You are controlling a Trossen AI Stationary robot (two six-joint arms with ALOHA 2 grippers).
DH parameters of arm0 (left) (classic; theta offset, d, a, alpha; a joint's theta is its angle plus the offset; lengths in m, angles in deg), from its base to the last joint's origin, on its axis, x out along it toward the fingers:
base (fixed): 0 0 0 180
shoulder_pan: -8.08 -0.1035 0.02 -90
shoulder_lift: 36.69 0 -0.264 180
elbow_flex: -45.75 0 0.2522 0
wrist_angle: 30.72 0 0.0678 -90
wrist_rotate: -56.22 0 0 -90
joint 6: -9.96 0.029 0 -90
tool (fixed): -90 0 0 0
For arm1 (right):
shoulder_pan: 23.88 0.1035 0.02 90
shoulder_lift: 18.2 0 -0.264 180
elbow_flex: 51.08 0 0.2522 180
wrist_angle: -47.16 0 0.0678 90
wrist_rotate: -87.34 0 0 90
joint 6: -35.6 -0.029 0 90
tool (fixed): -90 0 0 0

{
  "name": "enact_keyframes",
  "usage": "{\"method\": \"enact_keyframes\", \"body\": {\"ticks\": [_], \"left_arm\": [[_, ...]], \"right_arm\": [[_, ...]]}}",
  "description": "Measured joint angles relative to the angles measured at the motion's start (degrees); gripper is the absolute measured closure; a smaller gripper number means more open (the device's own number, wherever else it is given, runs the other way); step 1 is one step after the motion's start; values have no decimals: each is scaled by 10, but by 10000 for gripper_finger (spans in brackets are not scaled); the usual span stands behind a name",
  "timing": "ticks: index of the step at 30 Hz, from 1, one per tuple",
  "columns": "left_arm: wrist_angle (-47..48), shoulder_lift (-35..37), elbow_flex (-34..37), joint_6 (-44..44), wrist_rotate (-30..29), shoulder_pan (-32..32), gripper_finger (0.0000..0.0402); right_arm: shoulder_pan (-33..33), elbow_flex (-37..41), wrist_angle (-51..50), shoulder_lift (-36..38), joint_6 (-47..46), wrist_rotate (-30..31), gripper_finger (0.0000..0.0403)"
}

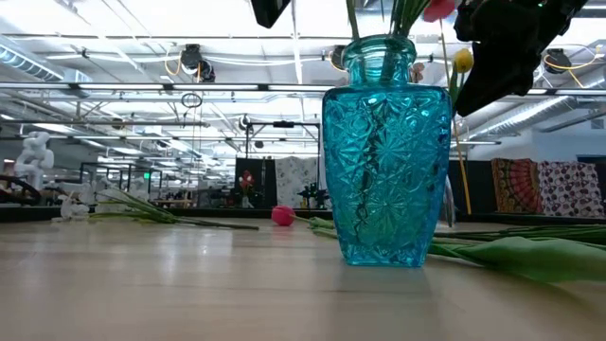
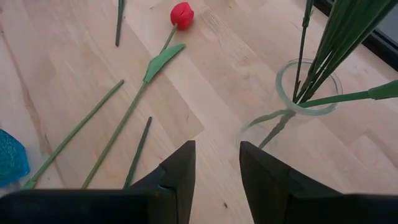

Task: Sort flowers into vase by color
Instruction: Put the right red flower into the blue vase

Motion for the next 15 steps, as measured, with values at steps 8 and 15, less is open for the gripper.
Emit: {"method": "enact_keyframes", "body": {"ticks": [8,15], "left_arm": [[4,0,0,1,44,0,379],[-15,-7,1,72,71,0,379]], "right_arm": [[0,0,0,0,0,4,287],[0,0,0,0,0,4,287]]}}
